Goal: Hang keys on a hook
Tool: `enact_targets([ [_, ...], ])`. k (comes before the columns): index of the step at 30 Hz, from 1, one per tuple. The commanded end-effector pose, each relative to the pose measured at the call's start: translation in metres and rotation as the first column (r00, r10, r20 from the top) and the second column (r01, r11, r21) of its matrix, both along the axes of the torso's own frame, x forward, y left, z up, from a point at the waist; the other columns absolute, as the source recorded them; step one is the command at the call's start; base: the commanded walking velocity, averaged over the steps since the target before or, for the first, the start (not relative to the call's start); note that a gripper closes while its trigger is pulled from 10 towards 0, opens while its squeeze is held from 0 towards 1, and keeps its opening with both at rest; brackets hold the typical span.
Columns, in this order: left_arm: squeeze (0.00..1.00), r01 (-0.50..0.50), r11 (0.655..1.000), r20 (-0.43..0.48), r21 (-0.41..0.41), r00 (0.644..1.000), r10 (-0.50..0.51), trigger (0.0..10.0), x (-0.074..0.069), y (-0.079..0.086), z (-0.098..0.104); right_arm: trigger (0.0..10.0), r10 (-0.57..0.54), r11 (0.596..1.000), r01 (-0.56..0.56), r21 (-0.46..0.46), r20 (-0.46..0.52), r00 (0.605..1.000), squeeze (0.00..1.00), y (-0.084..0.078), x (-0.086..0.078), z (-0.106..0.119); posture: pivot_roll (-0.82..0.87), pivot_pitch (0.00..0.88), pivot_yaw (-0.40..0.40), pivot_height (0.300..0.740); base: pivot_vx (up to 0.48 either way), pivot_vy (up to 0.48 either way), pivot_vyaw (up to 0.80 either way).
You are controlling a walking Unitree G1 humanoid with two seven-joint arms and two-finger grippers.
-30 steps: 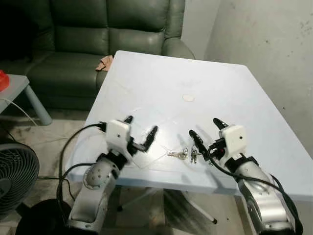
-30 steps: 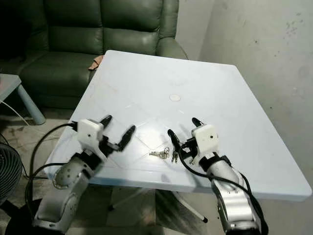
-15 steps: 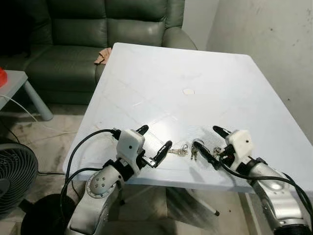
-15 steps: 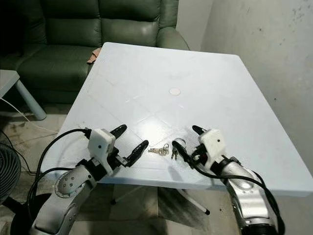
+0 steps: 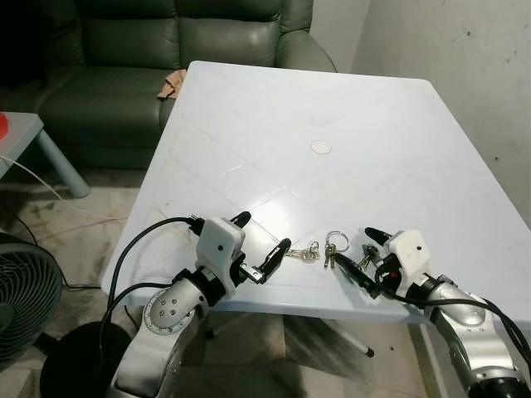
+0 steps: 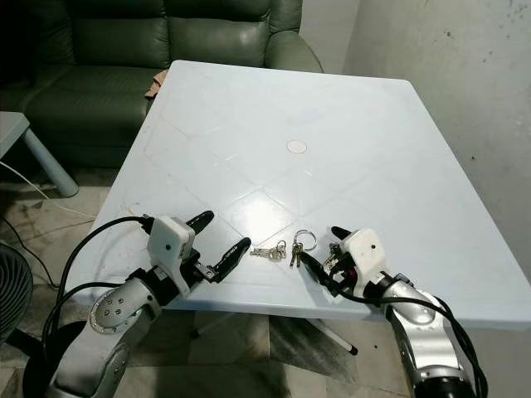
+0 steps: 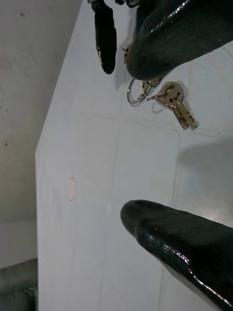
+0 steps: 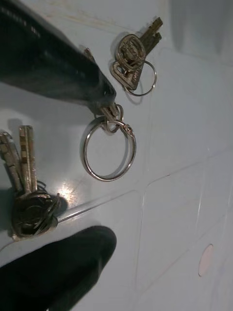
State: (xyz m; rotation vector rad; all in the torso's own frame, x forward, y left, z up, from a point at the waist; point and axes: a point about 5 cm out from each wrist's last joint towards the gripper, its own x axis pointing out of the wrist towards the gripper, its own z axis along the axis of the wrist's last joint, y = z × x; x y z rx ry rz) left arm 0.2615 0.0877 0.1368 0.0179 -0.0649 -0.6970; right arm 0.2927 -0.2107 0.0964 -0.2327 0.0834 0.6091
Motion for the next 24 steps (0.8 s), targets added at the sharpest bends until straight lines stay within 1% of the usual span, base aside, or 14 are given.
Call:
enact_targets([
  [1,0.00,0.003,1.000,0.001,-0.004,1.000,-0.003,10.0,-0.003,-0.001,0.002,0.0,-0.021,0.999,0.021,0.046,0.009,1.000,0.00,-0.010,0.002,0.005,-0.09,0.155,-0.040,0.740,0.000,0.000,0.00],
  [3,0.00,0.003,1.000,0.000,-0.005,1.000,-0.003,10.0,-0.003,-0.001,0.002,0.0,-0.022,0.998,0.021,0.053,0.005,1.000,0.00,-0.012,0.002,0.006,-0.08,0.157,-0.043,0.740,0.000,0.000,0.00],
  [4,0.00,0.002,1.000,0.000,-0.005,1.000,-0.002,10.0,-0.003,-0.001,0.002,9.8,-0.039,0.997,0.039,0.061,0.004,0.999,0.00,-0.016,0.004,0.007,-0.08,0.157,-0.043,0.740,0.000,0.000,0.00],
  [7,0.00,0.000,1.000,-0.001,-0.006,1.000,0.000,10.0,-0.003,-0.001,0.002,10.0,-0.061,0.996,0.060,0.067,0.005,0.998,0.00,-0.023,0.005,0.008,-0.09,0.155,-0.045,0.740,0.000,0.000,0.00],
  [8,0.00,0.000,1.000,-0.001,-0.008,1.000,0.000,10.0,-0.003,-0.001,0.002,4.8,-0.058,0.996,0.058,0.073,0.005,0.998,0.00,-0.025,0.005,0.009,-0.09,0.155,-0.045,0.740,0.000,0.000,0.00],
  [14,0.00,0.000,1.000,-0.001,-0.009,1.000,0.000,10.0,-0.002,-0.002,0.003,5.4,-0.048,0.998,0.048,0.051,0.006,0.999,0.00,-0.031,0.003,0.008,-0.09,0.154,-0.045,0.740,0.000,0.000,0.00],
  [15,0.00,0.000,1.000,-0.002,-0.008,1.000,0.000,10.0,-0.002,-0.002,0.003,4.5,-0.038,0.998,0.038,0.045,-0.007,0.999,0.00,-0.032,0.001,0.006,-0.09,0.151,-0.043,0.740,0.000,0.000,0.00],
  [17,0.00,0.000,1.000,-0.002,-0.008,1.000,0.000,10.0,-0.002,-0.002,0.003,4.5,-0.034,0.998,0.035,0.046,-0.014,0.999,0.00,-0.032,0.000,0.006,-0.09,0.151,-0.043,0.740,0.000,0.000,0.00],
  [18,0.00,0.002,1.000,0.000,-0.008,1.000,-0.002,10.0,-0.002,-0.002,0.003,0.0,-0.009,0.999,0.011,0.044,-0.031,0.999,0.00,-0.032,-0.003,0.003,-0.09,0.148,-0.042,0.740,0.000,0.000,0.00],
  [19,0.00,0.002,1.000,0.000,-0.008,1.000,-0.002,10.0,-0.002,-0.002,0.003,0.0,-0.009,0.999,0.011,0.044,-0.031,0.999,0.00,-0.032,-0.003,0.003,-0.09,0.148,-0.042,0.740,0.000,0.000,0.00],
  [20,0.00,0.004,1.000,0.001,-0.010,1.000,-0.004,10.0,-0.002,-0.003,0.003,1.5,0.000,0.999,0.001,0.036,-0.033,0.999,0.00,-0.031,-0.004,0.003,-0.09,0.148,-0.042,0.740,0.000,0.000,0.00],
  [21,0.00,0.005,1.000,0.001,-0.010,1.000,-0.005,10.0,-0.002,-0.003,0.003,0.0,0.013,0.999,-0.011,0.042,-0.042,0.999,0.00,-0.030,-0.006,0.001,-0.09,0.148,-0.042,0.740,0.000,0.000,0.00],
  [22,0.00,0.005,1.000,0.001,-0.010,1.000,-0.005,10.0,-0.002,-0.003,0.003,0.0,0.016,0.999,-0.014,0.045,-0.046,0.999,0.00,-0.030,-0.006,0.000,-0.09,0.148,-0.042,0.740,0.000,0.000,0.00],
  [24,0.00,0.005,1.000,0.002,-0.009,1.000,-0.005,10.0,-0.002,-0.004,0.003,8.2,0.027,0.999,-0.025,0.043,-0.053,0.998,0.00,-0.029,-0.008,-0.001,-0.09,0.146,-0.042,0.740,0.000,0.000,0.00],
])
